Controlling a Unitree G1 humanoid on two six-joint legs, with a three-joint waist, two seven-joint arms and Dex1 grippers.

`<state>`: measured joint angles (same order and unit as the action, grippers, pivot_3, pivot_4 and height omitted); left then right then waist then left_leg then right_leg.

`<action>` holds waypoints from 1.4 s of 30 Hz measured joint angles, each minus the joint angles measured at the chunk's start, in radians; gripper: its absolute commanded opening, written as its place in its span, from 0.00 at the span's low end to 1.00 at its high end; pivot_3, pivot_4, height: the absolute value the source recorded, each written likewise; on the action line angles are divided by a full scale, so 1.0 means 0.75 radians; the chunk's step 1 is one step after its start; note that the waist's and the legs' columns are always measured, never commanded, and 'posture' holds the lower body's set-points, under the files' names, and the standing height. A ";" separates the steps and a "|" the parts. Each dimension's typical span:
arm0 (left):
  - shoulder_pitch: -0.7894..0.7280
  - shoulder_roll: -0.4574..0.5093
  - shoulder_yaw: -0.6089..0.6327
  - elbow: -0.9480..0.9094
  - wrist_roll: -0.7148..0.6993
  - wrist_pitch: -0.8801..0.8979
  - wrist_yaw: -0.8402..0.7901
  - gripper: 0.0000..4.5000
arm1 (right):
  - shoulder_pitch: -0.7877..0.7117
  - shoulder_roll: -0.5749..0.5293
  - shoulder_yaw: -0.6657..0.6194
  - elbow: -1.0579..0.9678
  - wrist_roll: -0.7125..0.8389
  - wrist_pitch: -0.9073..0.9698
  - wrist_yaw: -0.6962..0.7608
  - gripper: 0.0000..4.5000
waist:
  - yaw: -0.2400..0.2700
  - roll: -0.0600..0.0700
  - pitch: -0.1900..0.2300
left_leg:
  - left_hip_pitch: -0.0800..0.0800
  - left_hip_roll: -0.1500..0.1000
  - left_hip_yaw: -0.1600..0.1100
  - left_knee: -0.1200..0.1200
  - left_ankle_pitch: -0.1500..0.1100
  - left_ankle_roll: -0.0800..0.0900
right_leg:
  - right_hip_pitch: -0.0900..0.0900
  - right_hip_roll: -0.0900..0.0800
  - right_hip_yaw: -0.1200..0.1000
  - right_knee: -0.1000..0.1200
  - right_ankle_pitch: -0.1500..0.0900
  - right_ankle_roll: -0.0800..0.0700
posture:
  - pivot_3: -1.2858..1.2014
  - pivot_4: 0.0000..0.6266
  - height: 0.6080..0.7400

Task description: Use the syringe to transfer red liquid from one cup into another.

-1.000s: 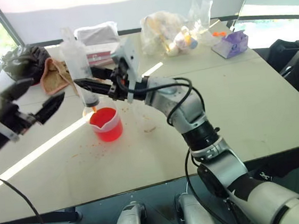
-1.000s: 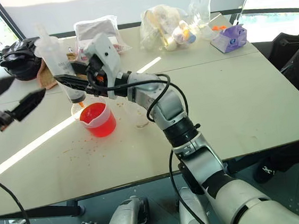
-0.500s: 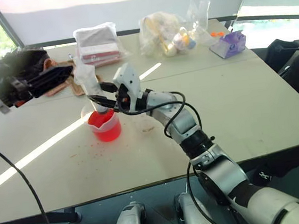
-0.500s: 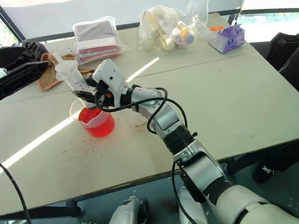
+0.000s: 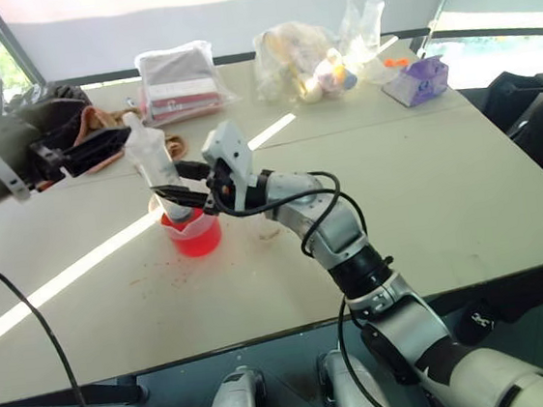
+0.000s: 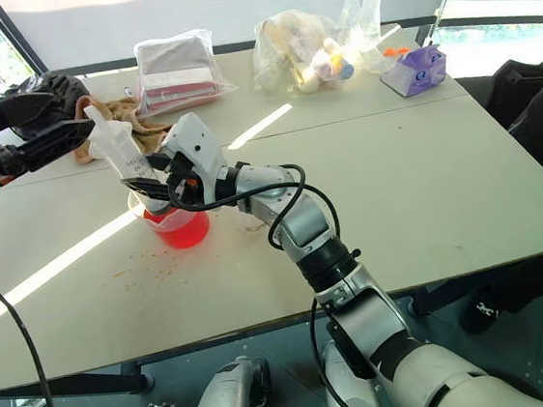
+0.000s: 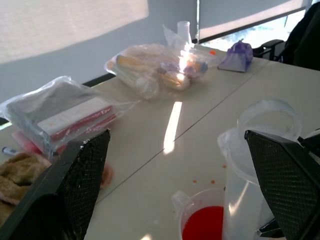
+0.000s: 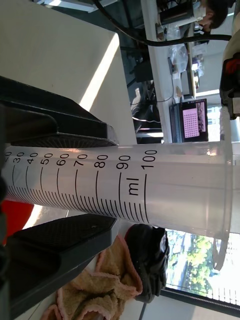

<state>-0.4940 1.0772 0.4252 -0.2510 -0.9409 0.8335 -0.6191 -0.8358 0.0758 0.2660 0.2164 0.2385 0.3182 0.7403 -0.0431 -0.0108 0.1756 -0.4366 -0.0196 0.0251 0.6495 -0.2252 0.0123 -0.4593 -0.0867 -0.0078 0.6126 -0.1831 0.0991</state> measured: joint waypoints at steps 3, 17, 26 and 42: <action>-0.027 -0.024 -0.026 0.007 0.027 -0.009 -0.014 1.00 | 0.012 -0.002 0.002 -0.016 0.000 0.015 0.003 0.30 | 0.001 0.000 0.000 | 0.000 0.000 0.000 0.000 0.000 0.000 | 0.000 0.000 0.000 0.000 0.000 0.000 | 0.52 0.24 1.00; -0.106 -0.080 -0.114 0.049 0.072 0.017 -0.153 0.31 | 0.016 -0.020 0.017 -0.024 -0.014 0.043 0.015 0.30 | 0.000 -0.001 0.000 | 0.000 0.000 0.000 0.000 0.000 0.000 | 0.000 0.000 0.000 0.000 0.000 0.000 | 0.52 0.24 1.00; -0.122 -0.087 -0.127 0.031 0.058 0.035 -0.189 0.01 | 0.016 -0.020 0.014 -0.019 -0.026 0.031 0.014 0.30 | 0.000 -0.001 0.000 | 0.000 0.000 0.000 0.000 0.000 0.000 | 0.000 0.000 0.000 0.001 0.000 0.000 | 0.52 0.24 1.00; -0.278 -0.204 -0.123 0.084 -0.010 0.182 -0.026 0.01 | 0.010 0.027 -0.061 0.034 -0.026 -0.040 -0.013 0.30 | 0.000 -0.001 0.000 | 0.000 0.000 -0.001 0.001 0.000 0.001 | 0.001 0.001 0.000 0.001 0.000 0.001 | 0.52 0.24 1.00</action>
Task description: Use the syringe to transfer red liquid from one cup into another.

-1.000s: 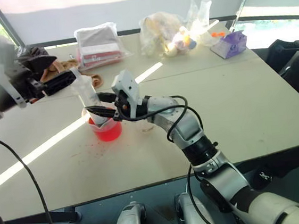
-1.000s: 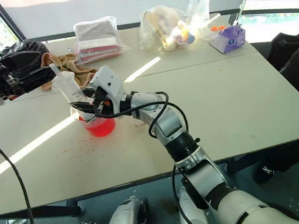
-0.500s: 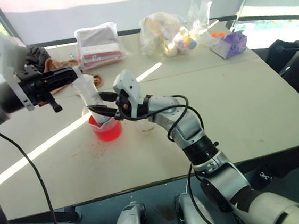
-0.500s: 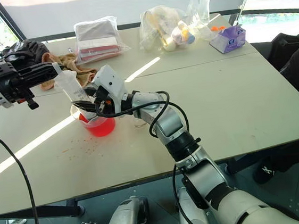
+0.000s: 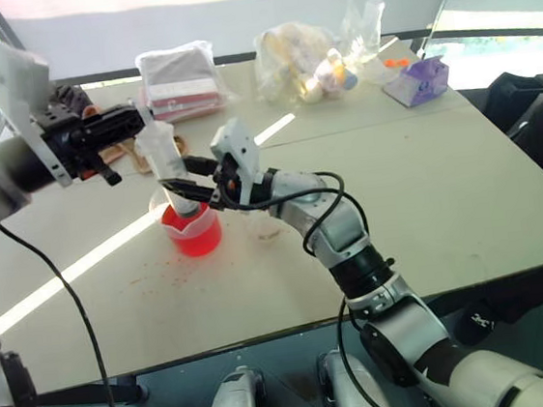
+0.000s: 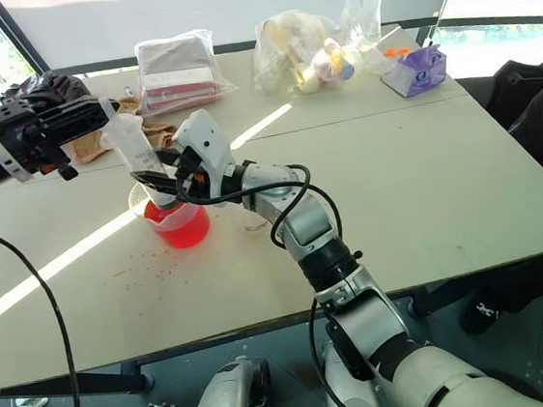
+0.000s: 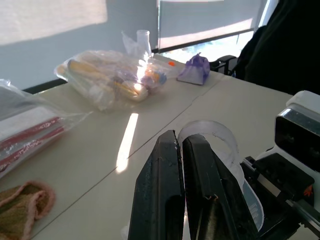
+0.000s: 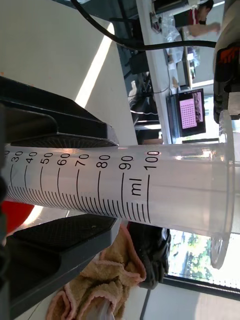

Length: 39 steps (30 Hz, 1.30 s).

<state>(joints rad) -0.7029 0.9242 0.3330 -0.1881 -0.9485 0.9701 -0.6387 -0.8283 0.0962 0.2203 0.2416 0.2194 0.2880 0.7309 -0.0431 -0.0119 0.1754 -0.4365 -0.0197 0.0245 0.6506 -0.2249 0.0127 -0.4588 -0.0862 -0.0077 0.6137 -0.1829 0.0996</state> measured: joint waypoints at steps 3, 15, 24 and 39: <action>-0.048 -0.030 0.008 0.030 -0.037 0.046 0.053 0.01 | 0.000 0.006 -0.016 0.000 0.000 -0.017 -0.014 0.30 | 0.001 0.000 0.000 | 0.000 0.000 0.000 0.000 0.000 0.000 | 0.000 0.000 0.000 0.000 0.000 0.000 | 0.52 0.24 1.00; -0.121 -0.059 0.031 0.038 -0.133 0.148 0.189 0.01 | 0.046 0.022 -0.027 0.002 -0.010 -0.059 -0.027 0.30 | 0.000 0.000 0.000 | 0.000 0.000 -0.001 0.000 0.000 0.000 | 0.000 0.000 0.000 0.001 0.000 0.000 | 0.52 0.24 1.00; -0.121 -0.056 0.031 0.021 -0.137 0.155 0.210 0.01 | 0.063 0.047 -0.027 0.041 -0.024 -0.098 -0.027 0.30 | 0.000 0.000 0.000 | 0.000 0.000 -0.001 0.000 0.000 -0.001 | 0.000 0.000 0.000 0.001 0.000 0.000 | 0.52 0.24 1.00; -0.115 -0.053 0.031 0.006 -0.135 0.155 0.216 0.01 | 0.068 0.047 -0.015 0.077 -0.028 -0.131 -0.026 0.30 | 0.000 0.000 0.000 | 0.000 0.000 -0.001 0.000 0.000 -0.001 | 0.000 0.000 0.000 0.001 0.000 0.000 | 0.52 0.24 1.00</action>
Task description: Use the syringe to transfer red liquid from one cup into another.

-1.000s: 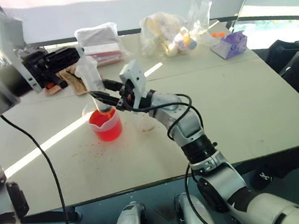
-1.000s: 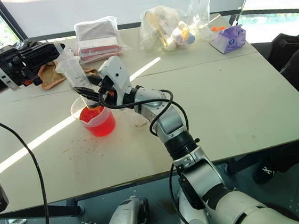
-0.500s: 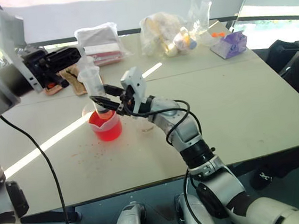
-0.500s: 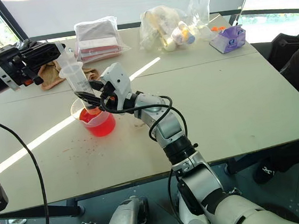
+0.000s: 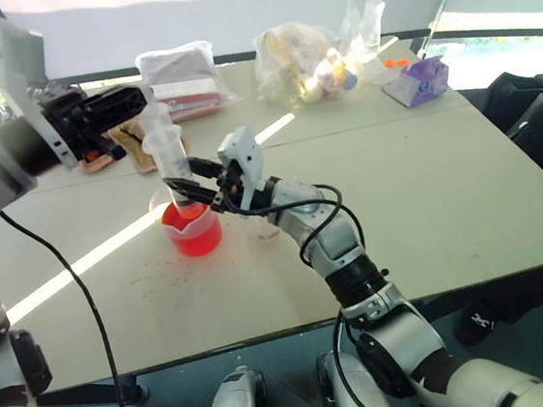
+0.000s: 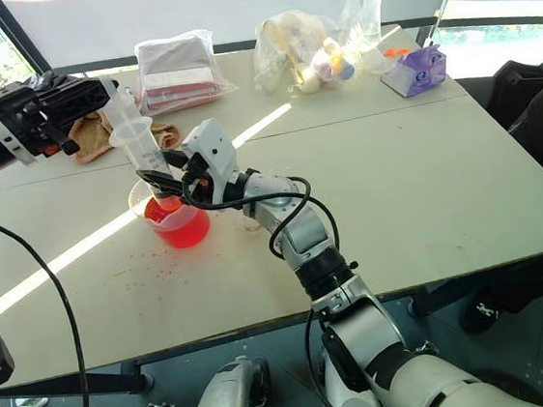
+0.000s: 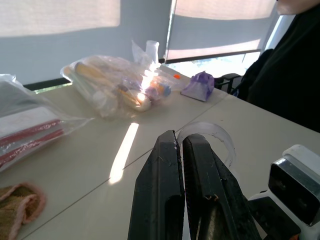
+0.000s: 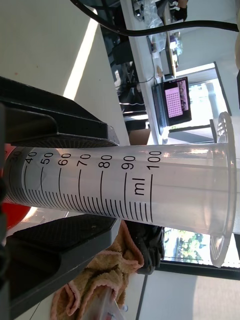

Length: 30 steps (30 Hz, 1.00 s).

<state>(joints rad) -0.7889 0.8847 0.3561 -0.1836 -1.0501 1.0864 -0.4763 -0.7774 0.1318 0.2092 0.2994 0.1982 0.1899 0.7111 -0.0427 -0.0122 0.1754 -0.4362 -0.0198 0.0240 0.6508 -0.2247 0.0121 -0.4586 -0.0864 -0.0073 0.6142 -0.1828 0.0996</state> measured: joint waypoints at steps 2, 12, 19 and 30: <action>0.005 0.000 0.002 -0.007 0.000 0.000 0.001 0.01 | 0.002 0.000 0.002 0.000 0.000 0.000 0.000 0.30 | -0.001 0.000 0.000 | 0.000 0.000 0.000 0.000 0.000 0.000 | 0.000 0.000 0.000 0.000 0.000 0.000 | 0.52 0.24 1.00; 0.014 0.000 0.016 -0.013 -0.001 0.000 0.007 0.01 | 0.004 0.000 0.008 0.000 -0.001 0.001 0.001 0.30 | 0.000 0.000 0.000 | 0.000 0.000 0.000 0.000 0.000 0.000 | 0.000 0.000 0.000 0.000 0.000 0.000 | 0.52 0.24 1.00; 0.013 -0.001 0.016 -0.013 -0.001 0.000 0.010 0.01 | 0.004 0.000 0.008 0.000 -0.002 0.002 0.001 0.30 | 0.000 0.000 0.000 | 0.000 0.000 0.000 0.000 0.000 0.000 | 0.000 0.000 0.000 0.000 0.000 0.000 | 0.52 0.24 1.00; 0.014 -0.004 0.016 -0.013 -0.011 0.001 0.026 0.07 | 0.005 -0.001 0.008 0.000 -0.003 0.002 0.001 0.30 | 0.000 0.000 0.000 | 0.000 0.000 0.000 0.000 0.000 0.000 | 0.000 0.000 0.000 0.000 0.000 0.000 | 0.52 0.24 1.00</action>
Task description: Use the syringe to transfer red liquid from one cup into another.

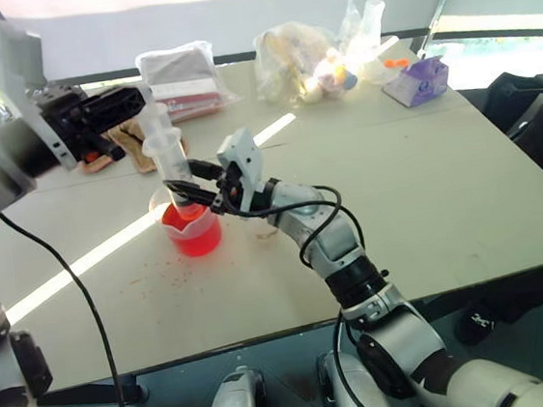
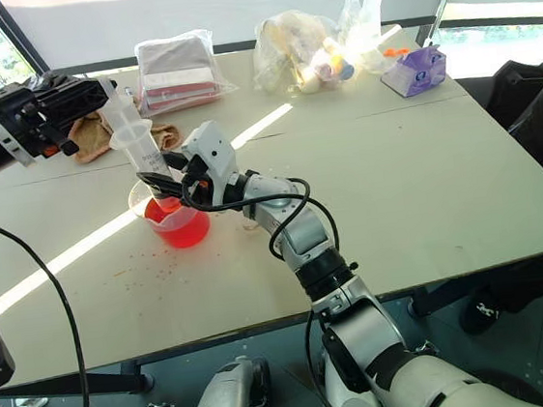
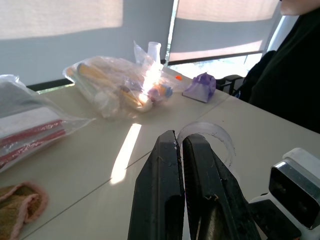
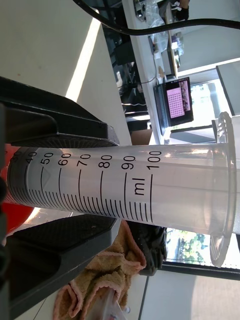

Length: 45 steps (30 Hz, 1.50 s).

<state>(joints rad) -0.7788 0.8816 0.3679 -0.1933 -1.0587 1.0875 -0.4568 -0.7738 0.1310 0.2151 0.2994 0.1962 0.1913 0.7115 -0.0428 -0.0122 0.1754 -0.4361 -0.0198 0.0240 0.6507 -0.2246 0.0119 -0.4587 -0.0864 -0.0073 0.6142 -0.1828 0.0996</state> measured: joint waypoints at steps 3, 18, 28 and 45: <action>0.000 -0.012 0.003 -0.001 -0.027 0.004 0.006 0.27 | 0.000 0.000 0.010 0.000 0.001 0.001 0.003 0.30 | 0.000 0.000 0.000 | 0.000 0.000 0.000 0.000 0.000 0.000 | 0.000 0.000 0.000 0.000 0.000 0.000 | 0.52 0.24 1.00; 0.143 0.027 0.160 -0.087 -0.053 0.019 -0.005 0.56 | -0.031 -0.003 0.047 0.001 -0.010 0.009 0.056 0.30 | -0.002 0.000 0.000 | 0.000 0.000 0.000 -0.001 0.000 0.000 | 0.000 0.000 0.000 0.000 0.000 0.000 | 0.52 0.24 1.00; 0.610 0.083 0.498 -0.290 -0.115 0.017 -0.019 0.56 | -0.127 -0.058 -0.004 0.077 -0.002 0.041 0.057 0.30 | -0.001 -0.001 0.000 | 0.002 0.000 0.000 -0.002 0.000 -0.001 | 0.000 -0.002 0.001 0.000 -0.002 -0.005 | 0.52 0.24 1.00; 0.771 0.027 0.522 -0.264 -0.106 -0.123 -0.022 0.56 | -0.203 -0.131 -0.099 -0.227 0.089 0.250 -0.023 0.30 | 0.002 -0.001 -0.001 | 0.003 0.000 0.002 -0.004 0.000 -0.002 | 0.000 -0.005 0.001 -0.001 -0.002 -0.007 | 0.52 0.24 1.00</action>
<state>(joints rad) -0.2002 0.9022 0.7596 -0.3915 -1.1383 0.9956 -0.4732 -0.9258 0.0329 0.1410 0.1289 0.2630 0.3785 0.6944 -0.0416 -0.0132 0.1750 -0.4339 -0.0196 0.0251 0.6478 -0.2250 0.0106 -0.4589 -0.0899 -0.0066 0.6134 -0.1847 0.0943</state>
